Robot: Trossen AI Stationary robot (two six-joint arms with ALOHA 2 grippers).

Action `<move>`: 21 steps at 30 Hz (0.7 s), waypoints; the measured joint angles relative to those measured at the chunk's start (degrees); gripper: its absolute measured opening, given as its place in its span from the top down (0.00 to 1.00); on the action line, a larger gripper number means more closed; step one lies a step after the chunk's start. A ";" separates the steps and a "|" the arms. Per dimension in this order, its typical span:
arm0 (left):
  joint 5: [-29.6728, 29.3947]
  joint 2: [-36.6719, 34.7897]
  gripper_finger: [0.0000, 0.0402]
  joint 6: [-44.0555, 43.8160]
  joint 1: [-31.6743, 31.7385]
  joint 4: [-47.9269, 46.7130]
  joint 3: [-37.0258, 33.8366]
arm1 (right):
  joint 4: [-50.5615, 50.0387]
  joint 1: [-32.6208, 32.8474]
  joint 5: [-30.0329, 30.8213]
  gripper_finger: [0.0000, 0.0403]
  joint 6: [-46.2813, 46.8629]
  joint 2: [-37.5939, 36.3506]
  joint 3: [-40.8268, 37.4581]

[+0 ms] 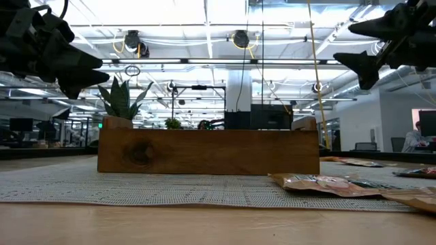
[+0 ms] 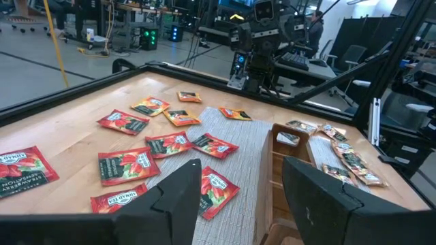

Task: Pick & Place Tea
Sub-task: Put the brown tea bag into the right compartment of the wood organizer

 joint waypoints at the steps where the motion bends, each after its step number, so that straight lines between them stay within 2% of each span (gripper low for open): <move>1: -0.01 0.00 0.49 0.02 0.01 0.00 0.00 | 0.36 0.00 0.01 0.31 -0.55 0.01 0.01; 4: 0.00 -0.01 0.49 0.00 0.01 0.00 -0.01 | 2.51 0.00 0.30 0.31 -2.27 0.09 0.03; 7: -0.01 -0.02 0.49 0.00 0.02 -0.01 0.00 | 2.11 0.13 0.15 0.31 -0.20 1.29 2.39; 10: 0.00 0.00 0.49 0.00 0.00 0.00 0.00 | -7.26 1.48 0.20 0.31 1.23 6.58 7.88; 12: -0.02 -0.01 0.49 0.02 0.02 -0.02 0.00 | -11.96 2.59 1.85 0.31 2.10 11.89 13.55; 15: -0.02 -0.02 0.49 0.01 0.00 0.06 0.00 | -25.27 4.46 3.06 0.31 6.67 23.53 21.71; 19: -0.02 -0.02 0.49 0.01 0.02 0.67 0.00 | -41.61 7.99 0.93 0.31 16.28 40.80 32.28; 21: 0.04 0.00 0.49 0.00 0.00 0.69 -0.01 | -48.69 9.78 -2.83 0.31 20.42 48.94 36.18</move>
